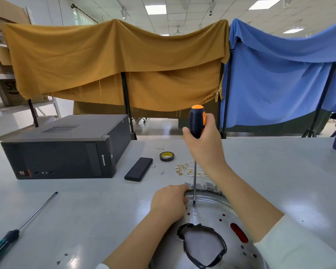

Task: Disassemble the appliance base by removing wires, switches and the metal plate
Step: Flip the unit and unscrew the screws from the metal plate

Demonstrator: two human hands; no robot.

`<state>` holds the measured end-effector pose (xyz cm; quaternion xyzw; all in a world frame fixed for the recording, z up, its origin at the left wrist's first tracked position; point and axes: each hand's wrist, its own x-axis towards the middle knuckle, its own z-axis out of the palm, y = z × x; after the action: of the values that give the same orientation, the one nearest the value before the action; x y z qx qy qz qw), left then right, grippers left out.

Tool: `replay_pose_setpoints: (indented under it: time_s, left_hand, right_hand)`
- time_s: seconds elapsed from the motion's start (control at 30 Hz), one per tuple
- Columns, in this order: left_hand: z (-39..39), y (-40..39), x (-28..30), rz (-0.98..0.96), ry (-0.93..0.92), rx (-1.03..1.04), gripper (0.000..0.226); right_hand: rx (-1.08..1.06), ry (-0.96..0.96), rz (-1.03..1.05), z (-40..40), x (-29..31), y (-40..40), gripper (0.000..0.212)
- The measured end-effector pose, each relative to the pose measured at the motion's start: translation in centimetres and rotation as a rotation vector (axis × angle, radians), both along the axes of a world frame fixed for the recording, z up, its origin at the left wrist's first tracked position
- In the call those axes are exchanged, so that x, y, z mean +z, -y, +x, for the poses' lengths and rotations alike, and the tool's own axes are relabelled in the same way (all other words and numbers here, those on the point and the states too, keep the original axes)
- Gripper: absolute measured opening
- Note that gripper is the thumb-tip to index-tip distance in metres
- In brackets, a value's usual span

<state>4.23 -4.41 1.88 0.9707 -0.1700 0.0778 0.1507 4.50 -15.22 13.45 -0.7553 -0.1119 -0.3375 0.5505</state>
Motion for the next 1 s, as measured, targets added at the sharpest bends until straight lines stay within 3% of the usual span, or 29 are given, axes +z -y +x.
replay_pose_setpoints:
  time_s: [0.03,0.13,0.2,0.3,0.37,0.43,0.5,0.57,0.63,0.67,0.73,0.8,0.83,0.9,1.0]
  left_hand:
    - [0.0,0.0,0.0,-0.001,-0.001,0.001,0.024]
    - [0.0,0.1,0.0,-0.005,-0.001,0.0,0.026]
    - [-0.1,0.1,-0.1,0.004,-0.002,-0.004,0.027]
    - [0.0,0.0,-0.1,0.019,0.012,0.0,0.026]
    - [0.1,-0.1,-0.1,0.019,0.014,-0.001,0.027]
    - [0.1,0.0,-0.1,0.012,0.011,-0.005,0.027]
    - [0.0,0.0,-0.1,0.004,0.014,-0.009,0.026]
    - [0.0,0.0,-0.1,-0.002,0.019,-0.005,0.027]
    - [0.0,0.0,-0.1,-0.003,0.022,-0.004,0.028]
    - [0.0,0.0,-0.1,0.0,0.019,-0.005,0.027]
    - [-0.1,0.0,0.0,0.002,0.013,-0.006,0.028]
    - [-0.1,0.0,0.0,0.001,0.015,-0.004,0.029]
    - [-0.1,0.0,0.0,0.001,0.015,-0.002,0.03]
    - [0.0,-0.1,0.0,0.004,0.014,-0.001,0.03]
    - [0.0,-0.1,0.0,-0.003,0.004,-0.005,0.03]
  right_hand:
    - [-0.087,0.059,0.002,0.1,-0.4,-0.2,0.02]
    - [0.039,-0.052,0.212,0.2,-0.4,-0.6,0.017]
    - [0.211,-0.162,0.314,0.3,0.0,-0.2,0.025]
    - [0.637,-0.332,0.345,0.6,0.6,0.5,0.033]
    - [0.707,-0.357,0.315,0.6,0.7,0.9,0.034]
    - [0.514,-0.261,0.206,0.3,0.3,0.7,0.03]
    - [0.174,-0.093,0.053,-0.2,0.0,0.2,0.025]
    - [-0.002,0.038,0.074,-0.3,-0.5,-0.3,0.022]
    - [-0.002,0.018,0.201,-0.2,-0.4,-0.6,0.023]
    - [0.071,-0.039,0.255,-0.1,-0.1,-0.6,0.024]
    - [0.432,-0.202,0.311,0.0,0.4,-0.1,0.028]
    - [0.803,-0.361,0.28,0.1,0.9,0.7,0.033]
    - [0.875,-0.388,0.261,0.0,1.0,0.9,0.033]
    - [0.778,-0.34,0.258,0.0,0.9,0.7,0.034]
    - [0.25,-0.135,0.214,-0.5,0.4,0.0,0.024]
